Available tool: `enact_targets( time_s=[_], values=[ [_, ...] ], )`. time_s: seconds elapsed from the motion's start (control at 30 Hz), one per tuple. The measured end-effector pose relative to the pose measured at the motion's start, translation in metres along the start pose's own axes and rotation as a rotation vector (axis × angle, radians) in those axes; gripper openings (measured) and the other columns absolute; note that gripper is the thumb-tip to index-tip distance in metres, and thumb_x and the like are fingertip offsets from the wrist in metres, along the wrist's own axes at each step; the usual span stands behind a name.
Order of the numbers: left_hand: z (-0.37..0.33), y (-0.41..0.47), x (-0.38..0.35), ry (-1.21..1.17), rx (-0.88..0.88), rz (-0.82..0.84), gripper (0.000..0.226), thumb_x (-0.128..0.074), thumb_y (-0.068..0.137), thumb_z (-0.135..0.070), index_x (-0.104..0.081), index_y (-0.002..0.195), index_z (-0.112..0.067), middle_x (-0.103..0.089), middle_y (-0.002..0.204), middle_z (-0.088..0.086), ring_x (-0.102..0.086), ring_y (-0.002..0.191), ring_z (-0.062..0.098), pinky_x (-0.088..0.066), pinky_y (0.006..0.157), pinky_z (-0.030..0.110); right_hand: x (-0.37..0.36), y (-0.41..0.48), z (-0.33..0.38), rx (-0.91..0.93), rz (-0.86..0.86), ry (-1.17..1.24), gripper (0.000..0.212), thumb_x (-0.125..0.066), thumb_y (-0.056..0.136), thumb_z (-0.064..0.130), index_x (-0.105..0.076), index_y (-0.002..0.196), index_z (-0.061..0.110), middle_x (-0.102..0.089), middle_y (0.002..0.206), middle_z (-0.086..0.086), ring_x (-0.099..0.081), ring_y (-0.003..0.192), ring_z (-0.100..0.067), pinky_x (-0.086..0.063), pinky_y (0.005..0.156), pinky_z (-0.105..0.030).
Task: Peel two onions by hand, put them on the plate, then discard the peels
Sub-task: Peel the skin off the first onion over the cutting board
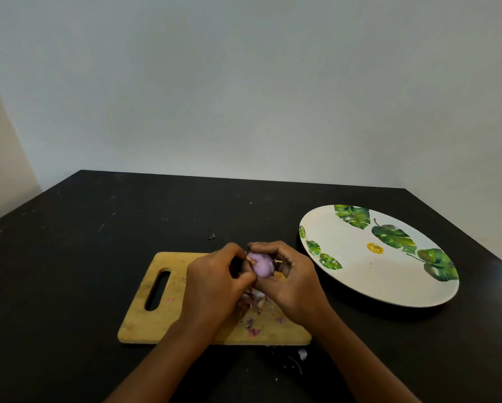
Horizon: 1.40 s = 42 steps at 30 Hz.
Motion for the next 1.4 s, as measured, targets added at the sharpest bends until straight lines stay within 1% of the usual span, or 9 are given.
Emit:
enact_targets(
  time_s=[0.2, 0.3, 0.47, 0.6, 0.87, 1.07, 1.23, 1.33, 1.4],
  values=[
    [-0.002, -0.001, 0.001, -0.065, 0.156, -0.096, 0.012, -0.075, 0.068, -0.021, -0.065, 0.075, -0.021, -0.052, 0.059, -0.021, -0.053, 0.055, -0.005, -0.041, 0.048, 0.007, -0.005, -0.002, 0.005, 0.04, -0.032, -0.035, 0.037, -0.077, 0.076, 0.006, -0.066, 0.109, 0.017, -0.069, 0.106, 0.01, -0.065, 0.103, -0.005, -0.052, 0.089, -0.021],
    [-0.002, -0.002, 0.002, -0.135, 0.192, -0.129, 0.013, -0.074, 0.068, -0.021, -0.064, 0.075, -0.023, -0.052, 0.061, -0.024, -0.056, 0.057, -0.004, -0.047, 0.061, 0.007, -0.005, -0.002, 0.008, 0.049, -0.046, -0.027, 0.038, -0.077, 0.075, 0.004, -0.065, 0.108, 0.018, -0.069, 0.105, 0.012, -0.065, 0.102, -0.004, -0.051, 0.088, -0.019],
    [0.001, -0.001, 0.004, -0.272, 0.269, -0.18, 0.011, -0.073, 0.067, -0.022, -0.065, 0.073, -0.019, -0.064, 0.068, -0.013, -0.062, 0.066, 0.001, -0.052, 0.062, 0.017, -0.006, -0.002, 0.009, 0.022, -0.059, 0.026, 0.04, -0.078, 0.071, 0.018, -0.064, 0.107, 0.026, -0.069, 0.108, 0.009, -0.065, 0.106, -0.01, -0.053, 0.09, -0.025],
    [0.002, 0.001, 0.007, -0.345, 0.334, -0.216, 0.008, -0.072, 0.067, -0.016, -0.064, 0.069, -0.017, -0.065, 0.065, -0.007, -0.062, 0.064, 0.003, -0.051, 0.056, 0.017, -0.005, -0.001, 0.007, -0.019, -0.06, 0.079, 0.045, -0.082, 0.069, 0.002, -0.064, 0.105, 0.023, -0.069, 0.109, 0.004, -0.065, 0.106, -0.013, -0.054, 0.091, -0.027],
    [0.005, 0.006, 0.013, -0.504, 0.495, -0.261, 0.013, -0.071, 0.073, -0.007, -0.063, 0.066, -0.014, -0.065, 0.061, 0.0, -0.062, 0.058, 0.011, -0.053, 0.054, 0.024, -0.004, 0.0, 0.012, -0.078, -0.116, 0.163, 0.046, -0.083, 0.067, -0.002, -0.063, 0.103, 0.019, -0.071, 0.106, 0.001, -0.067, 0.102, -0.013, -0.055, 0.085, -0.024],
    [0.016, 0.009, 0.018, -0.492, 0.582, -0.288, 0.009, -0.067, 0.076, -0.005, -0.063, 0.071, -0.011, -0.064, 0.068, 0.003, -0.059, 0.06, 0.01, -0.048, 0.049, 0.014, 0.0, 0.002, 0.015, -0.279, -0.17, 0.527, 0.052, -0.085, 0.061, 0.001, -0.061, 0.105, 0.013, -0.072, 0.106, 0.0, -0.068, 0.104, -0.02, -0.057, 0.084, -0.034],
    [0.014, 0.007, 0.015, -0.456, 0.585, -0.27, 0.008, -0.068, 0.075, -0.008, -0.063, 0.07, -0.012, -0.064, 0.067, 0.001, -0.059, 0.058, 0.005, -0.046, 0.048, 0.012, -0.003, 0.005, 0.017, -0.377, -0.178, 0.894, 0.042, -0.069, 0.06, -0.006, -0.061, 0.098, 0.011, -0.074, 0.094, -0.004, -0.071, 0.094, -0.029, -0.059, 0.071, -0.032],
    [0.013, 0.008, 0.014, -0.443, 0.576, -0.265, 0.009, -0.068, 0.075, -0.009, -0.063, 0.069, -0.013, -0.064, 0.067, -0.001, -0.06, 0.061, 0.007, -0.047, 0.052, 0.017, -0.004, 0.005, 0.018, -0.426, -0.167, 0.978, 0.044, -0.069, 0.058, -0.009, -0.062, 0.096, 0.011, -0.07, 0.099, -0.012, -0.071, 0.091, -0.031, -0.06, 0.073, -0.034],
    [0.013, 0.007, 0.013, -0.434, 0.571, -0.259, 0.009, -0.068, 0.075, -0.009, -0.063, 0.069, -0.013, -0.063, 0.066, 0.0, -0.06, 0.062, 0.01, -0.048, 0.054, 0.021, -0.007, 0.004, 0.018, -0.452, -0.141, 1.007, 0.052, -0.08, 0.049, -0.005, -0.063, 0.095, 0.011, -0.067, 0.105, -0.015, -0.071, 0.091, -0.031, -0.06, 0.071, -0.035]
  ],
)
Point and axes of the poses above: each hand's wrist, its own y-axis towards the middle knuckle, its own x-axis out of the back of the hand, z = x × y, the point moved 3 cm from there along y, towards the middle knuckle
